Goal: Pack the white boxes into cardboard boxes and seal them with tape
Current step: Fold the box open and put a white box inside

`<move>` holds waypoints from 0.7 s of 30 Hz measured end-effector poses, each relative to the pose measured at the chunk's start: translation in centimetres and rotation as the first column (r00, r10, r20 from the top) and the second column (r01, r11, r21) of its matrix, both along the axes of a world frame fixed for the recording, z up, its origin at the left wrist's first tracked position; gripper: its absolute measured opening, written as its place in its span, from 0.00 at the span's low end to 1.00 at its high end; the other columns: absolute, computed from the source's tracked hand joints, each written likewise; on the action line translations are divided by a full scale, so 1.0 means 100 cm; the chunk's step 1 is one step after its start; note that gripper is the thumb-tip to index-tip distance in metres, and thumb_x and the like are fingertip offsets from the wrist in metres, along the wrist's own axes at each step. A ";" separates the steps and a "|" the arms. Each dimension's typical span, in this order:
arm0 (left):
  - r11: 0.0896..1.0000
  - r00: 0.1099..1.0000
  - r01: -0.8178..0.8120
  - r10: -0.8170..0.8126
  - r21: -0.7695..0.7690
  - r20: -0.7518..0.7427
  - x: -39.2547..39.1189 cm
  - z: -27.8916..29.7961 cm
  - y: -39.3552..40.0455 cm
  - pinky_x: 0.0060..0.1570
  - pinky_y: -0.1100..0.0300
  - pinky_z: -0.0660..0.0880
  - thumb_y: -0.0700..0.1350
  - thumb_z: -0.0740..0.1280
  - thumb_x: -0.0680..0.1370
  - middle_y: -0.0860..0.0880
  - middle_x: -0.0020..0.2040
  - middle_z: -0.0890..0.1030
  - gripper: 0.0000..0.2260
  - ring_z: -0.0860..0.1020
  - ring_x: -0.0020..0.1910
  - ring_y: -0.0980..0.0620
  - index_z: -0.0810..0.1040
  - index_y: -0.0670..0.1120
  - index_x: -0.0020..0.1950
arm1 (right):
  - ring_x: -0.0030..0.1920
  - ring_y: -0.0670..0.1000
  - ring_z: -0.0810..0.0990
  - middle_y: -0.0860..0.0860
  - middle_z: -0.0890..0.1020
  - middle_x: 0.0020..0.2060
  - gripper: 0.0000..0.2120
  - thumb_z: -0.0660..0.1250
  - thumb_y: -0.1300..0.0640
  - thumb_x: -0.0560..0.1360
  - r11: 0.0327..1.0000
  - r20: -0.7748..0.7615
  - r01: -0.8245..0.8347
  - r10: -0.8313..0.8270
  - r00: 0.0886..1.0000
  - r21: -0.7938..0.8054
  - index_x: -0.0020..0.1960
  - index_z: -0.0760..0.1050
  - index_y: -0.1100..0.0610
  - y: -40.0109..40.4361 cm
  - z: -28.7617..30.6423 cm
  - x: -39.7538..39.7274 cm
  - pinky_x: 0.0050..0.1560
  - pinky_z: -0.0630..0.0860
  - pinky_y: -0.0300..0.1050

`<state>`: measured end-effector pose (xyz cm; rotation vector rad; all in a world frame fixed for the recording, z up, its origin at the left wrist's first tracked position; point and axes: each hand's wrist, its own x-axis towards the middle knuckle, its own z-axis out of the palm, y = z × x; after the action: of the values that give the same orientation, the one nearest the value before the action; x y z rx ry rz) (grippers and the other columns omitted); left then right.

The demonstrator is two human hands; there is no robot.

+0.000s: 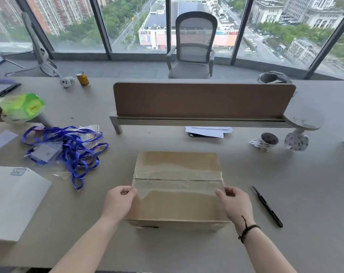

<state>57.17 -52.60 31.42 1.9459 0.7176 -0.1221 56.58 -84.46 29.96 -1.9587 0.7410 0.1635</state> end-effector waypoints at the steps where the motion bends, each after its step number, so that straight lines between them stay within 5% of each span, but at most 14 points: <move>1: 1.000 1.000 -0.017 0.017 -0.016 0.012 -0.002 0.001 -0.001 0.50 0.58 0.71 0.43 0.71 0.78 0.50 0.48 0.83 0.03 0.79 0.48 0.50 0.82 0.44 0.50 | 0.49 0.50 0.81 0.48 0.84 0.49 0.13 0.73 0.48 0.75 1.000 0.020 -0.007 0.007 1.000 0.020 0.54 0.82 0.56 -0.002 0.001 -0.001 0.50 0.78 0.48; 4: 0.991 0.996 -0.084 0.087 -0.104 0.030 -0.005 0.003 -0.001 0.45 0.55 0.71 0.50 0.68 0.81 0.49 0.45 0.82 0.11 0.76 0.42 0.50 0.81 0.43 0.47 | 0.33 0.51 0.67 0.49 0.72 0.33 0.24 0.69 0.45 0.79 0.994 0.059 -0.002 -0.005 0.998 0.114 0.35 0.71 0.63 -0.009 0.006 -0.001 0.34 0.64 0.45; 6: 0.959 0.981 -0.176 0.189 -0.220 0.038 -0.007 0.008 0.000 0.43 0.54 0.69 0.55 0.64 0.82 0.47 0.40 0.79 0.18 0.74 0.39 0.48 0.78 0.42 0.42 | 0.34 0.52 0.65 0.51 0.67 0.31 0.31 0.65 0.37 0.79 0.968 0.081 0.045 -0.067 0.995 0.246 0.33 0.61 0.62 -0.013 0.010 -0.002 0.36 0.61 0.46; 11: 0.882 0.970 -0.231 0.240 -0.411 -0.031 -0.018 0.024 0.012 0.33 0.57 0.66 0.63 0.57 0.82 0.48 0.24 0.73 0.29 0.69 0.26 0.49 0.76 0.41 0.35 | 0.35 0.54 0.80 0.57 0.85 0.35 0.33 0.58 0.39 0.83 0.899 0.058 0.029 -0.061 0.996 0.436 0.27 0.73 0.60 -0.025 0.028 -0.015 0.43 0.74 0.46; 16: 0.938 0.993 -0.111 0.091 -0.329 -0.077 -0.030 0.019 0.020 0.40 0.54 0.74 0.53 0.65 0.82 0.43 0.28 0.75 0.19 0.75 0.25 0.45 0.81 0.37 0.47 | 0.36 0.50 0.75 0.57 0.84 0.42 0.09 0.76 0.52 0.74 0.942 0.028 -0.191 0.191 0.981 0.275 0.46 0.84 0.57 -0.033 0.009 -0.040 0.40 0.71 0.43; 21: 0.995 0.999 0.038 -0.040 -0.088 -0.022 -0.032 -0.004 0.015 0.28 0.58 0.71 0.42 0.69 0.80 0.41 0.36 0.79 0.07 0.71 0.22 0.48 0.80 0.38 0.47 | 0.60 0.47 0.76 0.42 0.74 0.60 0.24 0.76 0.50 0.74 0.931 0.022 -0.366 0.366 0.931 0.008 0.65 0.70 0.40 -0.035 -0.011 -0.052 0.58 0.73 0.46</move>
<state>53.98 -51.11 31.02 1.8775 0.6788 -0.1982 51.35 -87.95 28.81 -2.0684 0.3524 0.3719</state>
